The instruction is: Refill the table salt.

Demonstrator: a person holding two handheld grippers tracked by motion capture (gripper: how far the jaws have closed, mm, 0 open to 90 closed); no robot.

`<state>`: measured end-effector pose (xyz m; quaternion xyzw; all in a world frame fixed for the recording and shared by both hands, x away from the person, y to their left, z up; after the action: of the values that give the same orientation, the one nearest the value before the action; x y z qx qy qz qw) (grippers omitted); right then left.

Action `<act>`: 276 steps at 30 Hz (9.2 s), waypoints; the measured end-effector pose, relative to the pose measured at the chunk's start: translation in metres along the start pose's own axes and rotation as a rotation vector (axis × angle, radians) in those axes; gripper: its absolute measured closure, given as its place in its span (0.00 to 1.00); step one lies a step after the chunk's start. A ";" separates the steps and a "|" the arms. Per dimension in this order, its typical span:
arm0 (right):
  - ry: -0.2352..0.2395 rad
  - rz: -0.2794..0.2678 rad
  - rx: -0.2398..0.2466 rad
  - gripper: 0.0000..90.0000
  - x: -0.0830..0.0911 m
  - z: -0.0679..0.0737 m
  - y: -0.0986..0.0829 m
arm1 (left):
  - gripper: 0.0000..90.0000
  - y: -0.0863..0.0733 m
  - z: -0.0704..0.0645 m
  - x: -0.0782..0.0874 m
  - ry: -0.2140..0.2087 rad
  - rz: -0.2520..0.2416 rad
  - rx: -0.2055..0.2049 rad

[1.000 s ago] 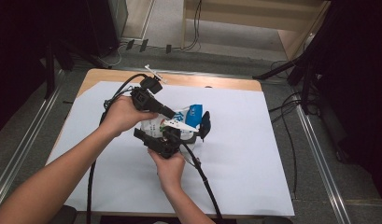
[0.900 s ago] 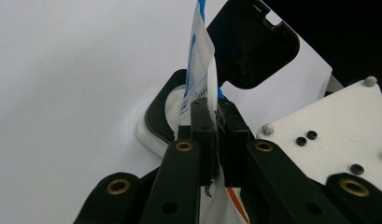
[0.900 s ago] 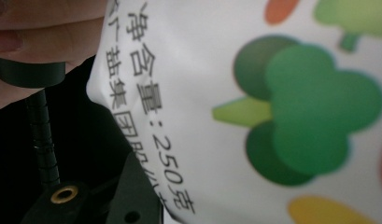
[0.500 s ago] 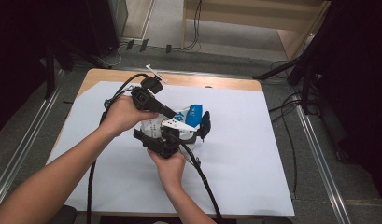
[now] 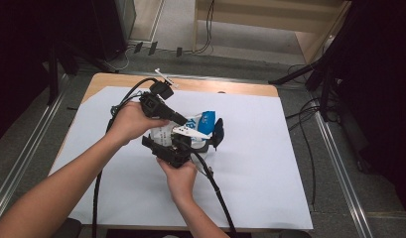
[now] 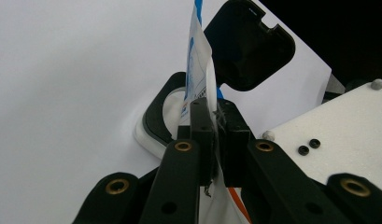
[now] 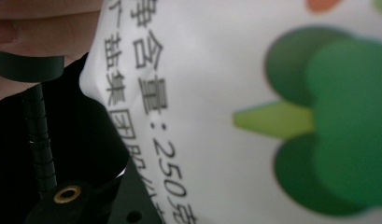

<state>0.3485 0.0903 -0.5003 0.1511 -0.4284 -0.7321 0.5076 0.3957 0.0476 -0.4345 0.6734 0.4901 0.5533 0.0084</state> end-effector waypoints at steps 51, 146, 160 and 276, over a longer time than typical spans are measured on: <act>0.020 -0.009 -0.020 0.75 -0.002 0.003 0.001 | 0.99 0.000 -0.001 0.001 0.017 0.017 -0.005; 0.055 -0.034 -0.046 0.77 0.001 0.004 0.007 | 0.96 0.000 -0.005 0.004 0.013 0.016 -0.023; 0.045 -0.028 -0.026 0.77 0.000 0.003 0.006 | 0.97 -0.001 -0.004 0.002 0.020 0.020 -0.025; -0.157 0.123 0.332 0.77 0.013 -0.016 -0.017 | 0.98 -0.005 0.000 0.009 -0.057 -0.156 -0.091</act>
<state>0.3429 0.0738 -0.5207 0.1488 -0.5901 -0.6283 0.4846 0.3915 0.0562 -0.4311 0.6476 0.5152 0.5532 0.0960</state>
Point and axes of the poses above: each handheld gripper's, and its own axes: x roughly backward along the jaws, y roughly out of its top, z roughly to its left, the point moved 10 cm from there along -x, roughly forward along the jaws
